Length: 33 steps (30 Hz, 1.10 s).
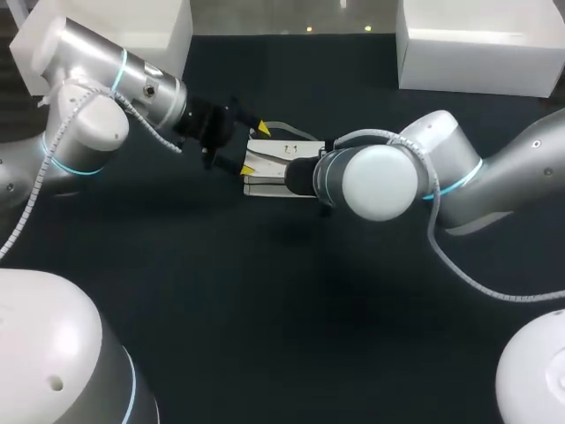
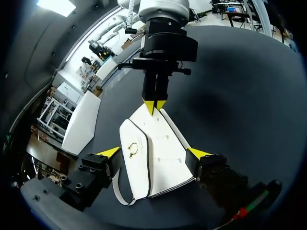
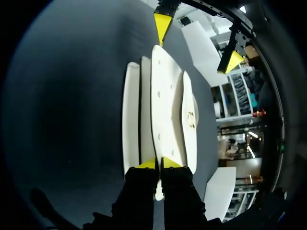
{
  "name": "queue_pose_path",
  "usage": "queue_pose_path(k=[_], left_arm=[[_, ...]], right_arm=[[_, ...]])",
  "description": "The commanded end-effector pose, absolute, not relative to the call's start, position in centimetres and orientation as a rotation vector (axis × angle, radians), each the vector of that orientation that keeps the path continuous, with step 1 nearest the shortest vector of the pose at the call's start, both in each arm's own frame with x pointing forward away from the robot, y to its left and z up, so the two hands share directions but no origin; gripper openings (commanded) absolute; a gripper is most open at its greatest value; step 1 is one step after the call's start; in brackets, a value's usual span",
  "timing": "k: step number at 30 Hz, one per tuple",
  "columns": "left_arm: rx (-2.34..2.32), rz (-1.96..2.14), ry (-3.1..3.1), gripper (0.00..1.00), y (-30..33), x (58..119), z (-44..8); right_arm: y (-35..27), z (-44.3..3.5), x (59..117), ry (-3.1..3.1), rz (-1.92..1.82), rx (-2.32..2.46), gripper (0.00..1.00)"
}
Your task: Pick up the bag, open it, inspect its contents, close it, and place it on the opposite side
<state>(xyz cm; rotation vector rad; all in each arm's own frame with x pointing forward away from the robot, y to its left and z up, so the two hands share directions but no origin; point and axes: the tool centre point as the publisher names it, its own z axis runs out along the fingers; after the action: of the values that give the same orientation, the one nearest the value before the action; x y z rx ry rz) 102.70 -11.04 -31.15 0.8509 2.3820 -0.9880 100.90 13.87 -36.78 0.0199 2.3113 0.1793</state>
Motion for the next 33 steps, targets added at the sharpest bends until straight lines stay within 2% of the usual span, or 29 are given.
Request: queue_pose_path(k=[1,2,4,6,8,12,19,25,26,29,31,33], left_arm=[[0.853,-0.996,2.389,0.87,-11.9,103.9,-32.4],[0.854,-0.997,2.39,0.8,-12.1,104.1,-32.6],[0.855,-1.003,2.392,0.75,-12.2,104.4,-32.8],[0.85,-1.004,2.392,0.6,-12.4,104.6,-33.0],[0.845,-1.006,2.392,0.53,-12.5,104.9,-33.0],[0.838,-1.0,2.391,0.5,-12.7,105.4,-33.2],[0.831,-0.977,2.405,0.55,-13.0,106.0,-34.0],[0.807,-0.971,2.413,0.34,-13.0,106.5,-34.3],[0.805,-0.968,2.414,0.33,-13.0,106.5,-34.4],[0.806,-0.955,2.414,0.37,-13.1,106.6,-34.6],[0.805,-0.952,2.414,0.36,-13.1,106.6,-34.6],[0.802,-0.952,2.413,0.23,-13.2,106.6,-34.7]], right_arm=[[13.6,-37.3,100.8,2.189,0.195,0.021,0.0],[13.6,-37.3,100.8,2.189,0.195,0.021,0.0],[13.6,-37.3,100.8,2.189,0.195,0.021,0.0],[13.6,-37.3,100.8,2.189,0.195,0.021,0.0],[13.6,-37.3,100.8,2.189,0.195,0.021,0.0],[13.6,-37.3,100.8,2.189,0.195,0.021,0.0],[13.6,-37.3,100.8,2.189,0.195,0.021,0.0],[13.6,-37.3,100.8,2.189,0.195,0.021,0.0],[13.6,-37.3,100.8,2.189,0.195,0.021,0.0],[13.6,-37.3,100.8,2.189,0.195,0.021,0.0],[13.6,-37.3,100.8,2.189,0.195,0.021,0.0],[13.6,-37.3,100.8,2.189,0.195,0.021,0.0]])
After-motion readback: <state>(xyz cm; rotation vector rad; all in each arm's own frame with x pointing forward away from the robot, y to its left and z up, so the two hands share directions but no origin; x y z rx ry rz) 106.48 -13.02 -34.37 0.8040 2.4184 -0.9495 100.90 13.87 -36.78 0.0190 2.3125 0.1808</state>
